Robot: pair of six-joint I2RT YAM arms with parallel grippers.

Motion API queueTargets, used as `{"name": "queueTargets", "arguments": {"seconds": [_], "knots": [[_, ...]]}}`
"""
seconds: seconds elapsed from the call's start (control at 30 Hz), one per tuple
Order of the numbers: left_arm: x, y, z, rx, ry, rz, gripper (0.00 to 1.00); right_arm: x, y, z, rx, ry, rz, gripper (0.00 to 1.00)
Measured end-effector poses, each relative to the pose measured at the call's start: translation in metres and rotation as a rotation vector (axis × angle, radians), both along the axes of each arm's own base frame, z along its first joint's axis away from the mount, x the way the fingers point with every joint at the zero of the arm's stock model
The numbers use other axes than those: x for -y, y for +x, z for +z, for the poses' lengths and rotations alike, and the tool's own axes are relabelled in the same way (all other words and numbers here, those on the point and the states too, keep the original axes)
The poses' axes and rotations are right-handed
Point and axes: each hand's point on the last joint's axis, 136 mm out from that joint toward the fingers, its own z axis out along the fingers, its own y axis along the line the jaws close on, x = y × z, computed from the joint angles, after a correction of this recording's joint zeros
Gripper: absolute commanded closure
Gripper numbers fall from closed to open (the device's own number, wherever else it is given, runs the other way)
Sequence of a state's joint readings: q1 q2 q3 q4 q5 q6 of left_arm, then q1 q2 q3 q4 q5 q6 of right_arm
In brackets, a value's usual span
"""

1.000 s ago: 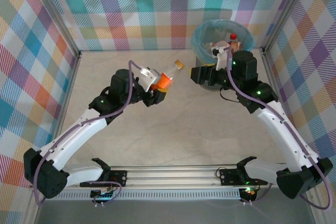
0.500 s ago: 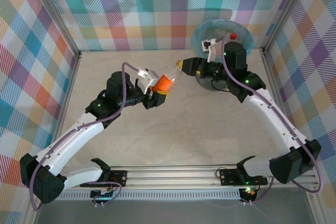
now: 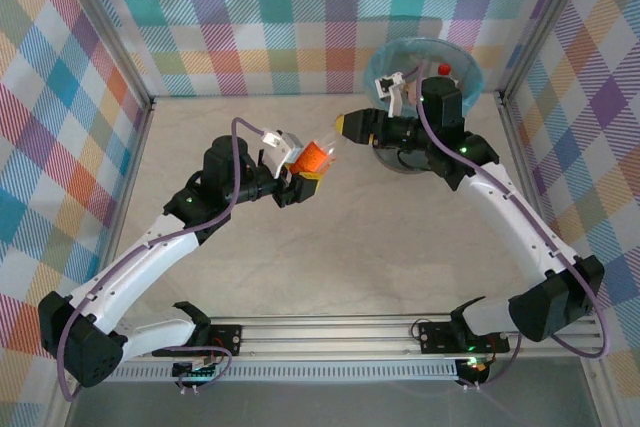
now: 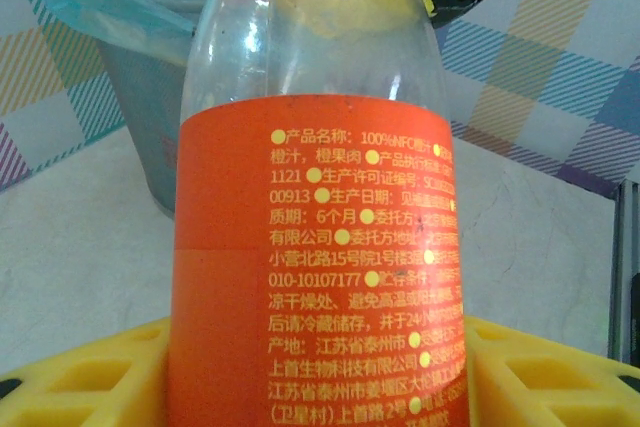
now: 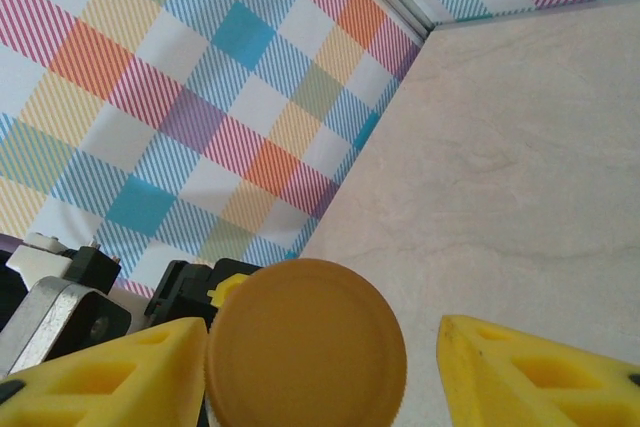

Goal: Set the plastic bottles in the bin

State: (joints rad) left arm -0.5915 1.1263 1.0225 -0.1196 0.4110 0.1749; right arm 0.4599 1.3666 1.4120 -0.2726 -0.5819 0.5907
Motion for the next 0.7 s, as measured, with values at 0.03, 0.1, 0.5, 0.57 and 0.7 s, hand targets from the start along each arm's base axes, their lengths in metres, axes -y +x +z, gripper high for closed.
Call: {"name": "queueTargets", "arguments": {"seconds": [0.03, 0.1, 0.5, 0.57, 0.7], "knots": [[0.0, 0.0, -0.001, -0.002, 0.001, 0.0, 0.41, -0.001, 0.0, 0.0, -0.001, 0.001, 0.003, 0.46], [0.001, 0.001, -0.002, -0.005, 0.003, 0.0, 0.41, -0.001, 0.0, 0.0, -0.001, 0.001, 0.007, 0.51], [-0.003, 0.007, 0.007, 0.021, -0.006, 0.043, 0.0, 0.006, 0.005, 0.045, 0.13, -0.044, -0.028, 0.77], [-0.008, 0.008, 0.012, 0.044, -0.008, 0.07, 0.0, 0.013, 0.01, 0.065, 0.204, -0.076, -0.07, 0.78], [-0.019, 0.006, 0.027, 0.093, -0.026, 0.118, 0.0, 0.031, 0.022, 0.108, 0.378, -0.139, -0.186, 0.8]]}}
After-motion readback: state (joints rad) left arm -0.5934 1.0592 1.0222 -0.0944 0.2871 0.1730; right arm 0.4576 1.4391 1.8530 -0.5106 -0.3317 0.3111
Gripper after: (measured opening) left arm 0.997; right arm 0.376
